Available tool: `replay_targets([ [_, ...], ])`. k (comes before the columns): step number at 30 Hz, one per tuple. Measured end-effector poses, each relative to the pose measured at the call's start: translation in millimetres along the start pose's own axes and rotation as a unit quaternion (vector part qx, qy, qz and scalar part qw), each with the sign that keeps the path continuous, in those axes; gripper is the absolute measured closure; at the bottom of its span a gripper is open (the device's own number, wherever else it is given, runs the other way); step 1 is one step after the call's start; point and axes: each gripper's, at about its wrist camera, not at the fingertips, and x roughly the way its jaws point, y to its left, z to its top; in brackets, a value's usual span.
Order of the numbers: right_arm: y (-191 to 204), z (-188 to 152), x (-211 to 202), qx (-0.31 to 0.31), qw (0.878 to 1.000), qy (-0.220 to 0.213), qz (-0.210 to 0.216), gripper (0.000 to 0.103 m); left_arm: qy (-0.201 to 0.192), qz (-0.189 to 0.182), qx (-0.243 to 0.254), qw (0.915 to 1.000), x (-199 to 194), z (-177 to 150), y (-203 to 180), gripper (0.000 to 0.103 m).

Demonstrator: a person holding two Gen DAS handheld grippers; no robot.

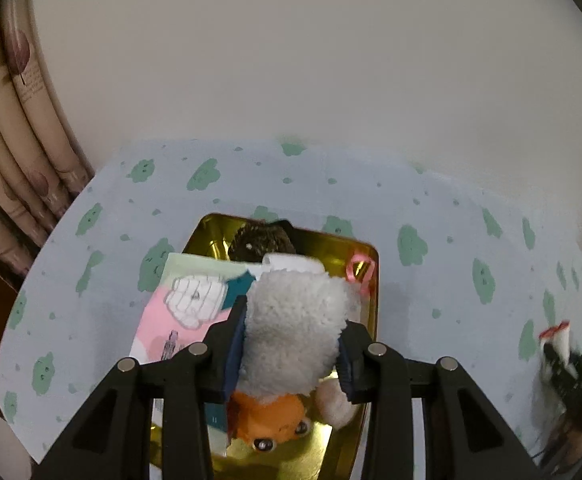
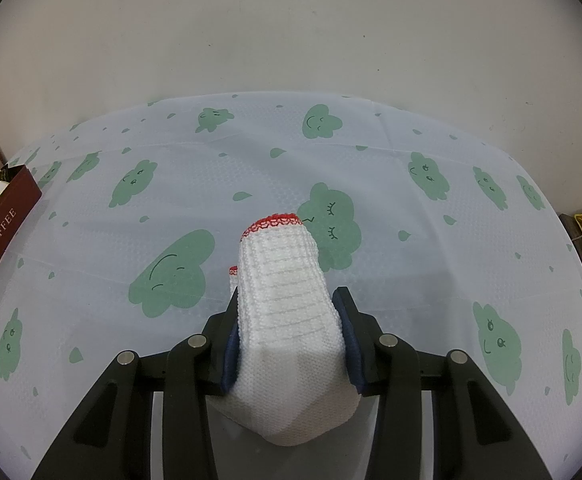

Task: Organize soft objects
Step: 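Carry the fluffy ball into the tin and open the left gripper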

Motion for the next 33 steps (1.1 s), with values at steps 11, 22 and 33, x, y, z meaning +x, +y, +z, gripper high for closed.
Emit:
replay_targets([
  [11,-0.2,0.3,-0.1,0.000,1.000,0.000,0.000,0.062,0.040,-0.010,-0.016,0.9990,27.9,2.0,-0.3,0.058],
  [22,-0.2,0.1,-0.1,0.000,1.000,0.000,0.001,0.062,0.033,-0.024,-0.014,0.9991,11.4,-0.4,1.6,0.041],
  [33,-0.5,-0.1,-0.3,0.002,1.000,0.001,0.002,0.062,-0.021,0.021,0.003,0.9995,-41.2,-33.5,9.8,0.040],
])
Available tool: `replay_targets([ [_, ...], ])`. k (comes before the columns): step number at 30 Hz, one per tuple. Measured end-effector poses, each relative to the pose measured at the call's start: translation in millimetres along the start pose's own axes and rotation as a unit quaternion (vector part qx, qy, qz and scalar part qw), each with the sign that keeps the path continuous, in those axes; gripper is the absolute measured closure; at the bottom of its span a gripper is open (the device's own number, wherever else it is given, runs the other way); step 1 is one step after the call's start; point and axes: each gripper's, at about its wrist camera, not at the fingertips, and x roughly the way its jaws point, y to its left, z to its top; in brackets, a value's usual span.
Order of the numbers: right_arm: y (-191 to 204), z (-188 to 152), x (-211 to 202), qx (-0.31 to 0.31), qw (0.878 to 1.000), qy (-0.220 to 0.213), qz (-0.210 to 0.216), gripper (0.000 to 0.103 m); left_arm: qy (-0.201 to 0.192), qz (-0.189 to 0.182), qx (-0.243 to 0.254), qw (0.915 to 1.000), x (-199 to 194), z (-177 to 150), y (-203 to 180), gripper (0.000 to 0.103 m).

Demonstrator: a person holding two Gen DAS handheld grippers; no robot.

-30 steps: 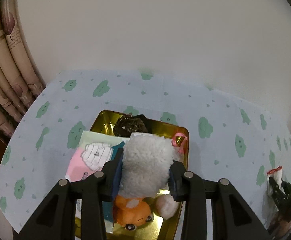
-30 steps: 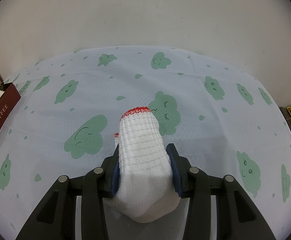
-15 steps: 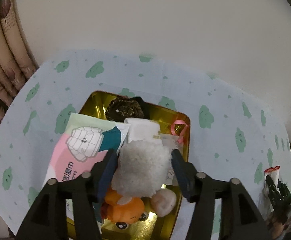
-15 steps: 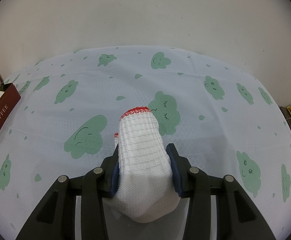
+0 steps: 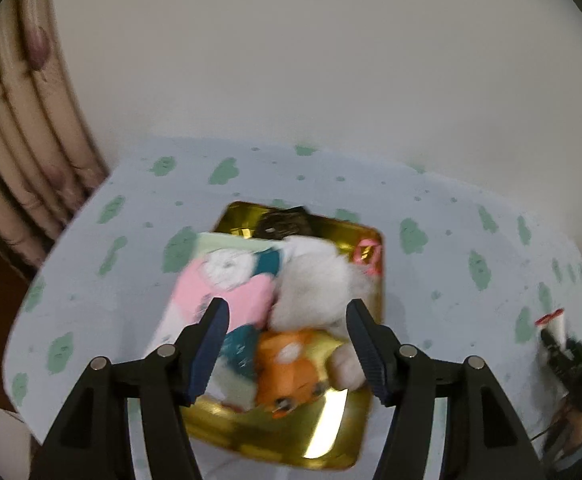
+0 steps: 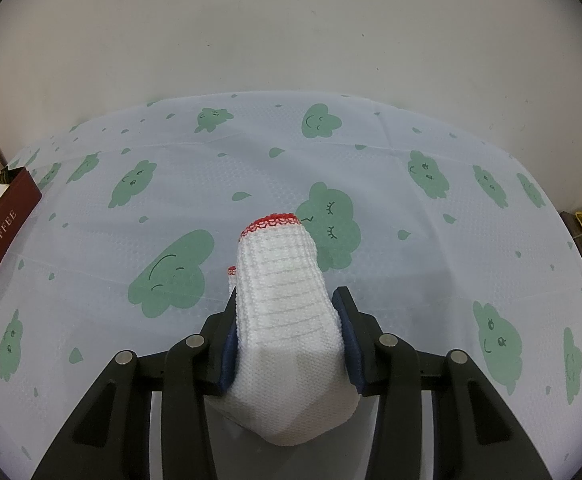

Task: Organize soft objects
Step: 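Carry the fluffy ball into the tin and open the left gripper, then carry the white sock into the tin and open the right gripper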

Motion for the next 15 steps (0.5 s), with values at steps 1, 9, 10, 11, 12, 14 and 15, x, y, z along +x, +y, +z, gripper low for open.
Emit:
replay_targets([
  [1,0.1,0.0,-0.1,-0.001,1.000,0.000,-0.001,0.062,-0.006,0.006,0.005,1.0000,-4.3,-5.0,2.5,0.040],
  [9,4.1,1.7,-0.3,-0.010,1.000,0.000,-0.011,0.066,-0.038,0.082,0.053,0.9945,-22.0,-47.4,23.8,0.040],
  [10,4.6,2.3,-0.9,-0.012,1.000,0.000,-0.014,0.067,-0.039,0.087,0.056,0.9939,-21.6,-52.8,26.8,0.040],
  [11,5.3,3.0,-1.7,-0.011,1.000,0.001,-0.016,0.068,-0.039,0.090,0.059,0.9935,-20.7,-57.7,29.8,0.040],
  [12,6.2,3.8,-2.6,-0.011,1.000,0.002,-0.018,0.069,-0.038,0.092,0.059,0.9933,-19.7,-60.9,31.9,0.040],
  [14,7.6,5.2,-4.7,-0.010,1.000,0.003,-0.020,0.072,-0.040,0.096,0.057,0.9929,-17.6,-66.5,36.2,0.040],
  [15,8.5,5.9,-6.3,-0.008,1.000,0.003,-0.018,0.073,-0.043,0.098,0.055,0.9928,-17.6,-69.1,38.1,0.040],
])
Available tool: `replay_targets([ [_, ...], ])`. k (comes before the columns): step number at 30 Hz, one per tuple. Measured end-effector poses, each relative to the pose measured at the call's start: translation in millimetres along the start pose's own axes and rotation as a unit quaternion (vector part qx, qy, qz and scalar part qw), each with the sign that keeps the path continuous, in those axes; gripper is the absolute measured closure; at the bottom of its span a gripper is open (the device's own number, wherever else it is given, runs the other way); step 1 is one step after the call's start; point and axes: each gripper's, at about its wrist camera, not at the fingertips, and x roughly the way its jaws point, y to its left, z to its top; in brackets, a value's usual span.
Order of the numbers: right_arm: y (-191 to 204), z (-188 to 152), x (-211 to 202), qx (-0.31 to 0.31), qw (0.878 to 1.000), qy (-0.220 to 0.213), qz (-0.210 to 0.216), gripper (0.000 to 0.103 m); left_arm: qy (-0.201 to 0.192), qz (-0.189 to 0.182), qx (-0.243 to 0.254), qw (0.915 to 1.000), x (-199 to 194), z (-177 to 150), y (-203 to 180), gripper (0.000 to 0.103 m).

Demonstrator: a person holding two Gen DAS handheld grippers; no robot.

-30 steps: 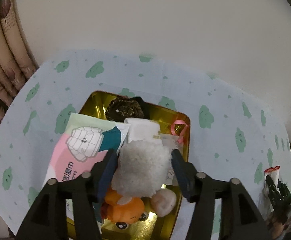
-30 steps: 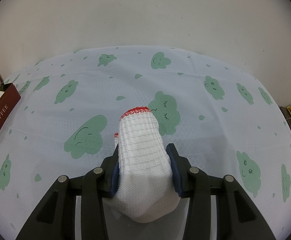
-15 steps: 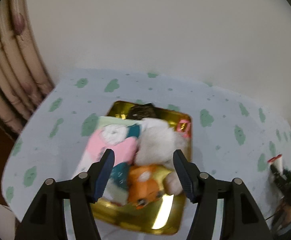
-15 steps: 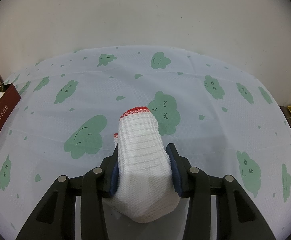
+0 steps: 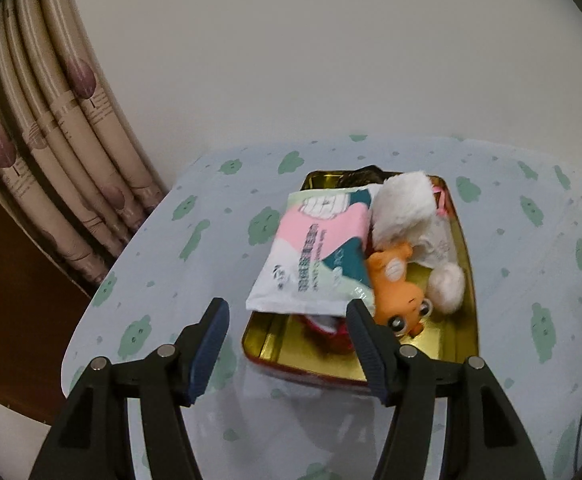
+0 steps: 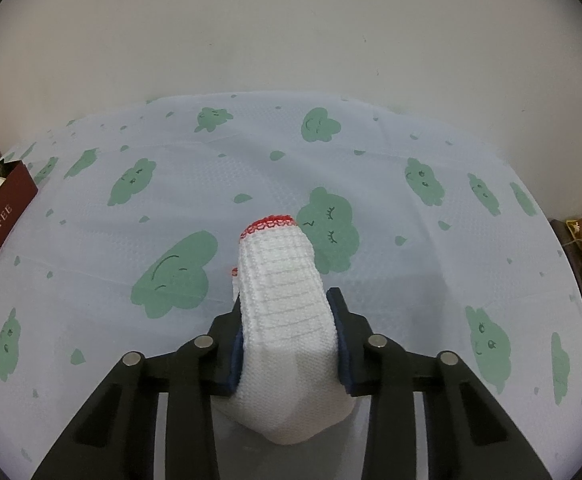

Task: Organize soft objects
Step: 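Carry the white sock into the tin and open the right gripper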

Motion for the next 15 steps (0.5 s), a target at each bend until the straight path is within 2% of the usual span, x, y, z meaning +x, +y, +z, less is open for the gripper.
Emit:
replay_targets([
  [7,25.4,5.9,-22.4,-0.001,0.999,-0.004,0.034,0.074,-0.020,0.010,-0.024,0.9995,0.3,-10.3,12.1,0.040],
  [15,110.6,25.5,-60.3,-0.050,0.992,-0.023,0.117,0.074,-0.022,-0.001,-0.044,0.9988,2.8,-19.2,25.6,0.040],
])
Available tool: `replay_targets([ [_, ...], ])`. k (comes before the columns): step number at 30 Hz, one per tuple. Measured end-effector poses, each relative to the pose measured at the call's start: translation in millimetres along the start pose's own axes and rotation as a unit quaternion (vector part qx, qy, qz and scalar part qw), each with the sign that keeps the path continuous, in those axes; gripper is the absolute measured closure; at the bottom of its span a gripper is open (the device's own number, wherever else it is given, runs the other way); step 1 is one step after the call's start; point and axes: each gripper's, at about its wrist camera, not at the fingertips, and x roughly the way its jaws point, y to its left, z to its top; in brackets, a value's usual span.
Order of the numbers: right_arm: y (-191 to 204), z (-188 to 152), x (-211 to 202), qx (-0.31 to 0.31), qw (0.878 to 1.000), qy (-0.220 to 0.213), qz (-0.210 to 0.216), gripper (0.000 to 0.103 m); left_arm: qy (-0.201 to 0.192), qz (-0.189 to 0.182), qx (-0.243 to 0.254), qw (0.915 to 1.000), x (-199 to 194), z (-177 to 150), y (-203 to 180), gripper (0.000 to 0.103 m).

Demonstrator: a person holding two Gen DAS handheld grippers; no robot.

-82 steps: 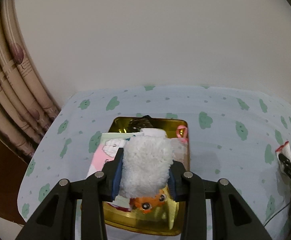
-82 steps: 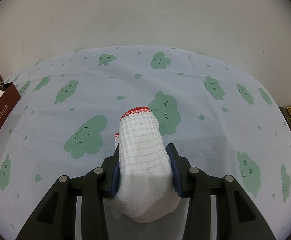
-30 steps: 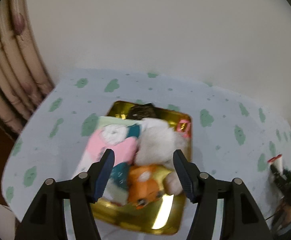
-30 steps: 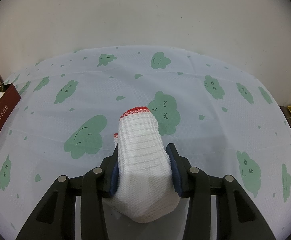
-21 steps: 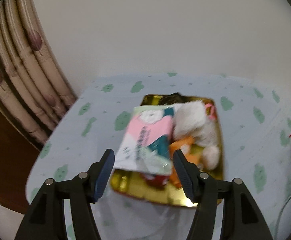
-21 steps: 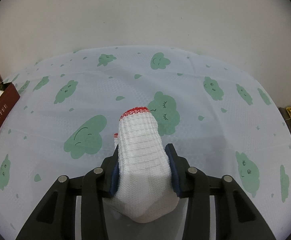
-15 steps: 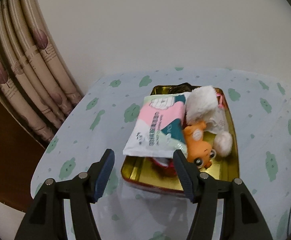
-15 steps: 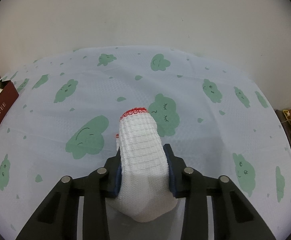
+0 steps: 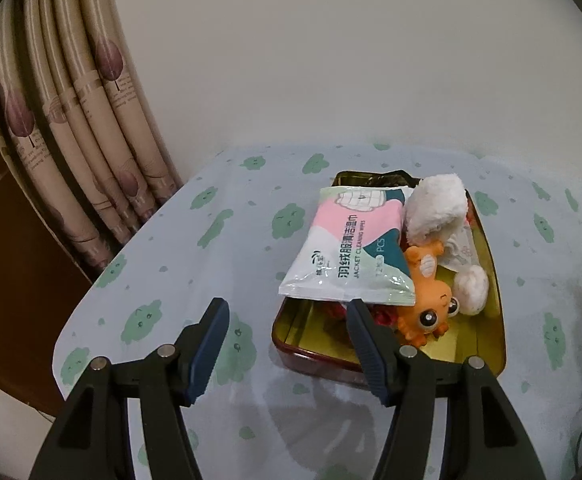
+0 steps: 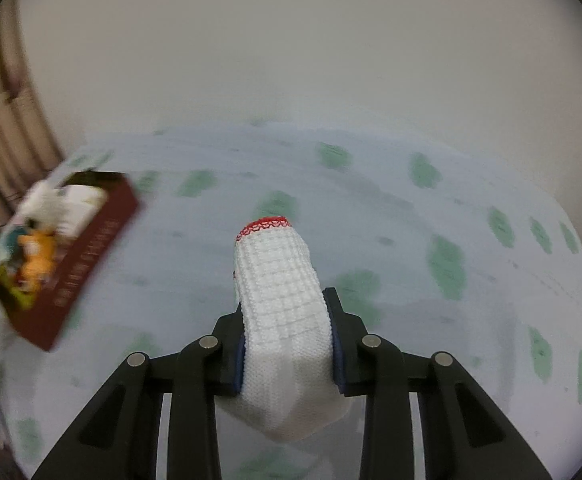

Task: Organize soft objects
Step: 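Carry the white sock into the tin and open the right gripper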

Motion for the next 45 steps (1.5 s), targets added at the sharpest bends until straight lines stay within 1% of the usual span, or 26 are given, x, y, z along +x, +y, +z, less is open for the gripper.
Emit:
replay_targets([
  [5,74.2,17.0,-6.9,-0.051,0.997,-0.005,0.063,0.074,-0.007,-0.012,-0.012,0.9998,-2.0,-1.5,8.1,0.040],
  [8,120.0,23.2,-6.7,-0.078,0.992,-0.001,0.102,0.074,-0.001,-0.022,-0.030,0.9993,0.7,-2.0,15.4,0.040],
  [10,150.1,25.9,-3.6,-0.099,0.988,0.004,0.120,0.073,0.005,-0.031,-0.043,0.9986,2.3,-1.9,21.2,0.040],
  [14,195.4,28.1,11.8,-0.127,0.983,0.016,0.135,0.073,0.002,-0.028,-0.057,0.9980,1.3,-2.3,28.3,0.040],
  [17,218.5,28.5,23.1,-0.134,0.981,0.022,0.138,0.073,-0.004,-0.030,-0.071,0.9970,0.7,-1.7,33.5,0.040],
  [20,228.1,29.4,33.6,-0.131,0.982,0.023,0.137,0.073,-0.011,-0.013,-0.088,0.9960,0.3,-1.3,41.4,0.040],
  [23,235.1,30.6,43.2,-0.129,0.983,0.020,0.128,0.072,-0.012,-0.016,-0.108,0.9939,1.0,-1.2,49.8,0.040],
  [24,236.4,30.7,47.0,-0.125,0.983,0.023,0.131,0.072,-0.012,-0.017,-0.114,0.9933,1.8,-1.3,52.2,0.040],
  [28,239.4,28.5,54.3,-0.118,0.982,0.037,0.140,0.061,-0.006,-0.016,-0.117,0.9930,4.4,-1.3,54.0,0.040],
  [30,237.7,25.8,53.5,-0.116,0.982,0.036,0.142,0.051,-0.006,-0.016,-0.117,0.9929,4.3,-1.0,54.4,0.040],
  [34,232.9,24.8,47.9,-0.115,0.982,0.033,0.145,0.046,-0.008,-0.015,-0.118,0.9929,4.9,-0.5,53.7,0.040],
  [36,229.7,25.4,43.2,-0.112,0.982,0.028,0.146,0.041,-0.007,-0.016,-0.116,0.9930,5.2,-0.3,53.1,0.040],
  [43,223.3,23.6,19.9,-0.106,0.987,0.007,0.123,0.033,-0.006,-0.014,-0.105,0.9944,4.1,0.1,46.1,0.040],
  [45,224.6,21.2,12.9,-0.109,0.988,-0.001,0.106,0.027,-0.004,-0.017,-0.103,0.9946,4.8,-0.6,43.6,0.040],
])
